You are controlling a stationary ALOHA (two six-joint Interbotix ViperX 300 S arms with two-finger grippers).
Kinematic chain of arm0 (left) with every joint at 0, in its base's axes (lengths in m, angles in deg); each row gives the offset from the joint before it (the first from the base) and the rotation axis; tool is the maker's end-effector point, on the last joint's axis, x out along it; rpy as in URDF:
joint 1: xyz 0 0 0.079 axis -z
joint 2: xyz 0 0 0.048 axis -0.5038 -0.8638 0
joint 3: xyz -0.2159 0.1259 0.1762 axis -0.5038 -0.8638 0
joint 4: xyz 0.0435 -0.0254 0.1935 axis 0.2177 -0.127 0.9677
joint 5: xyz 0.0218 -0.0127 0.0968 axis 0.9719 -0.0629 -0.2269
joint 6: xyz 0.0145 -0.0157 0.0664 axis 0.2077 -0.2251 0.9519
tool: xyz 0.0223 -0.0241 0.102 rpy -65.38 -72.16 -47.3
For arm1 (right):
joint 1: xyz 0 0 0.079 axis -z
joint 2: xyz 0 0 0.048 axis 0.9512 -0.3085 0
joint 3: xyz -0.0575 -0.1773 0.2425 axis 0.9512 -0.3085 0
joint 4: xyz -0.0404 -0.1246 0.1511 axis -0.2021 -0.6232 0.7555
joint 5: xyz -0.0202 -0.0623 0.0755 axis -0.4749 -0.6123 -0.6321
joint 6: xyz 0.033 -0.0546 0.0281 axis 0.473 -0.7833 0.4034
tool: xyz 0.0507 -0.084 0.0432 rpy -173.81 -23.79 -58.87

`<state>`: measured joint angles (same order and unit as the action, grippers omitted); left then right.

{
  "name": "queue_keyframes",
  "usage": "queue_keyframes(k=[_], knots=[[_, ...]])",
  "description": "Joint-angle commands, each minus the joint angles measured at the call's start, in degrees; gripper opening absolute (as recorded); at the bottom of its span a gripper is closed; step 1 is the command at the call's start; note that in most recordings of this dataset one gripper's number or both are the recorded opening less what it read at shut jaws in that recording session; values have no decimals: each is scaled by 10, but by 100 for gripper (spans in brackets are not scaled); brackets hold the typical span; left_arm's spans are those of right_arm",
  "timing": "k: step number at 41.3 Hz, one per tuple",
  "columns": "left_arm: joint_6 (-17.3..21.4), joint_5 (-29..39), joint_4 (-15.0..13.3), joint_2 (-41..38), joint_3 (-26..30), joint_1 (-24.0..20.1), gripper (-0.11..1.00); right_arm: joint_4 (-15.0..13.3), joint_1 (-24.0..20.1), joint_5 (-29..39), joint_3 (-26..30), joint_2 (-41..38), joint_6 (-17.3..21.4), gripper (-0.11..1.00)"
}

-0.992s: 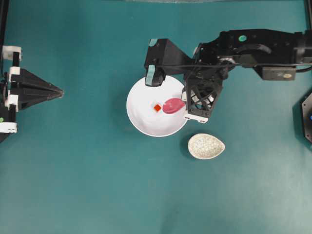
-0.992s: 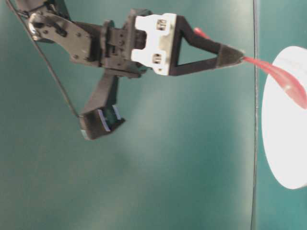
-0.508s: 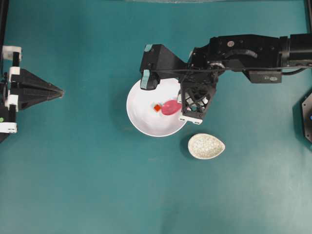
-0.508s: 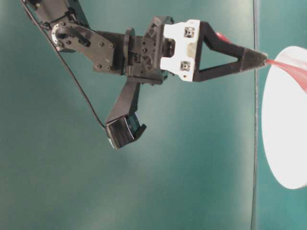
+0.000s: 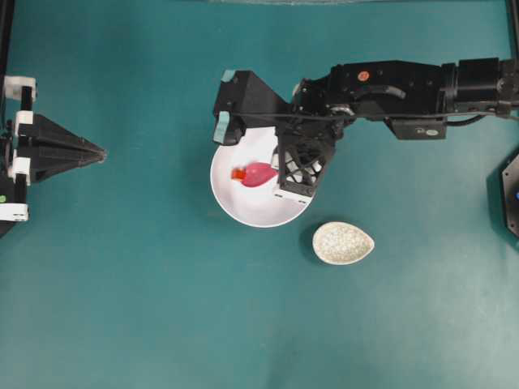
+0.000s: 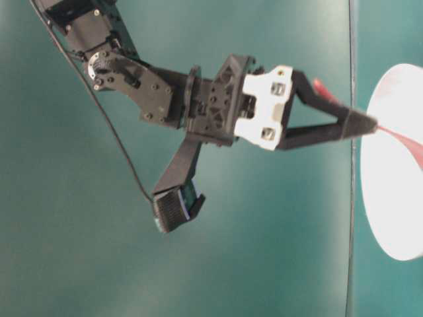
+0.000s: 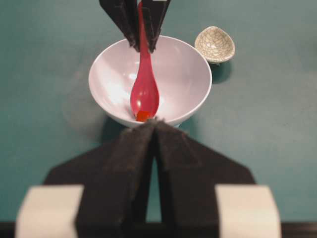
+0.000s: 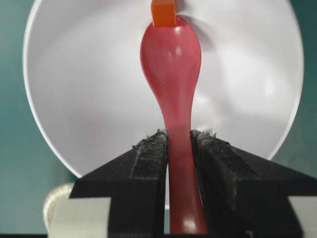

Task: Grip the spoon and scoop the red block from the bowl with right arm.

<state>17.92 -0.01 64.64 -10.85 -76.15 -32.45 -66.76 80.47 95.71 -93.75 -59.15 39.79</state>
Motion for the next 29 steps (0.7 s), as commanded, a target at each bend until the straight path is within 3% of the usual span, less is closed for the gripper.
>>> queue_keyframes(k=[1, 18, 29], knots=[[1, -3, 2, -2, 14, -2, 0, 3, -1, -16, 19, 11, 2, 25], [1, -4, 2, -2, 14, -2, 0, 4, -1, -37, 34, 32, 4, 25], [1, -4, 2, -2, 14, -1, 0, 4, -1, -37, 12, 58, 28, 25]])
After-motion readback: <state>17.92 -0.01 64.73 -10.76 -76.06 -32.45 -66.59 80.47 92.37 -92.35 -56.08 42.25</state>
